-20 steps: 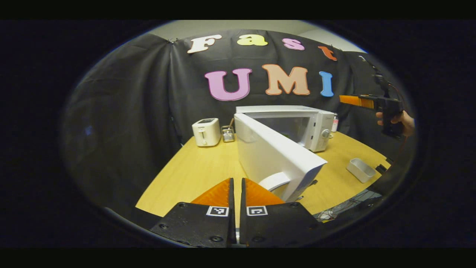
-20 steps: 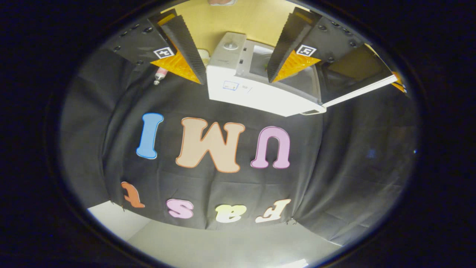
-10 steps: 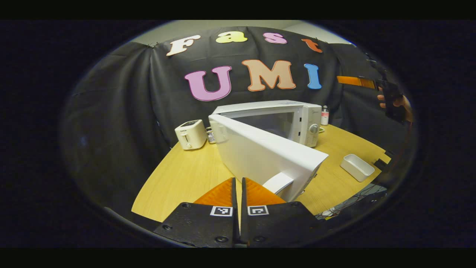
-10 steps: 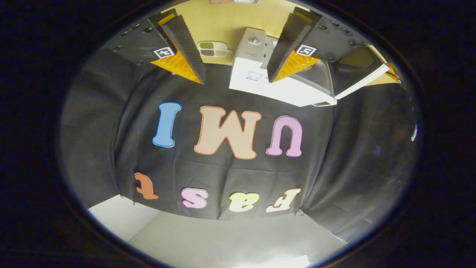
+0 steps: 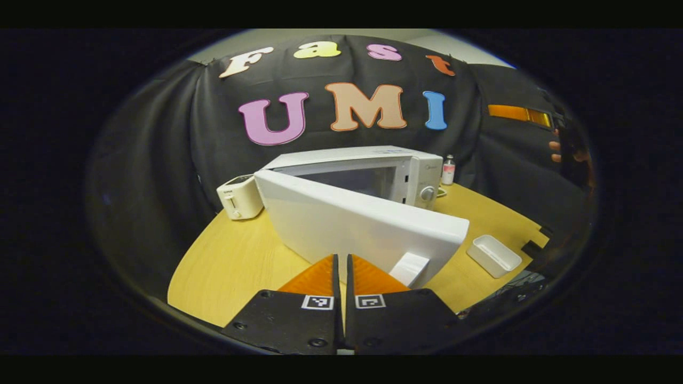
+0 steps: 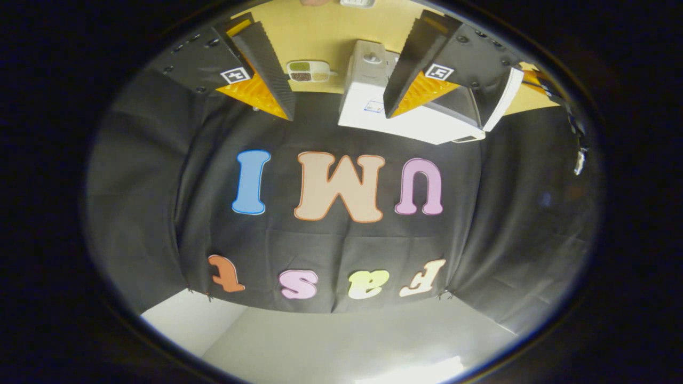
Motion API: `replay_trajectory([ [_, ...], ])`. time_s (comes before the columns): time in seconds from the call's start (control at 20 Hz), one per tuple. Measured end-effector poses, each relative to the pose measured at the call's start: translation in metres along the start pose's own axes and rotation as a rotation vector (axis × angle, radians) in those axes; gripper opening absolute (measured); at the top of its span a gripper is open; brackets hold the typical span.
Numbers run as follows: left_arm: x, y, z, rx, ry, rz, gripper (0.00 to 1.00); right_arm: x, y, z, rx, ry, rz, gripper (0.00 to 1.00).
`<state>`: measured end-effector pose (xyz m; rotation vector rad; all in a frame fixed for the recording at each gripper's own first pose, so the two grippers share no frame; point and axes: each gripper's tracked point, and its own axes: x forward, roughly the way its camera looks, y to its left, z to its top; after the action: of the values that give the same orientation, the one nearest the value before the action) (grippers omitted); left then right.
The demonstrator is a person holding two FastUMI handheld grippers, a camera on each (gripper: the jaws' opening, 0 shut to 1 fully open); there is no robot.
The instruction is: Open the microwave oven with the left hand, put the food in, and close the microwave oven.
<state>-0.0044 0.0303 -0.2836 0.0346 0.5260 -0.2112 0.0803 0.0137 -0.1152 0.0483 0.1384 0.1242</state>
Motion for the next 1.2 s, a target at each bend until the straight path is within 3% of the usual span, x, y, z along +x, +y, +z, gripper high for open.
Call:
replay_trajectory([
  [0.05,0.007,-0.004,0.003,0.006,-0.003,-0.005,0.04,0.0,-0.003,0.002,-0.001,-0.003,-0.002,0.96],
  [0.1,0.013,-0.009,0.007,0.016,-0.007,-0.009,0.0,-0.001,-0.007,0.003,-0.002,-0.004,-0.003,0.96],
  [0.7,0.067,-0.063,0.036,0.125,-0.014,-0.104,0.01,-0.01,-0.038,0.009,-0.012,-0.027,-0.029,0.96],
  [1.05,0.101,-0.079,0.062,0.084,-0.04,-0.11,0.04,-0.016,-0.053,0.007,-0.014,-0.021,-0.033,0.96],
  [1.2,0.116,-0.086,0.067,0.07,-0.048,-0.103,0.0,-0.02,-0.062,0.007,-0.026,-0.016,-0.04,0.96],
])
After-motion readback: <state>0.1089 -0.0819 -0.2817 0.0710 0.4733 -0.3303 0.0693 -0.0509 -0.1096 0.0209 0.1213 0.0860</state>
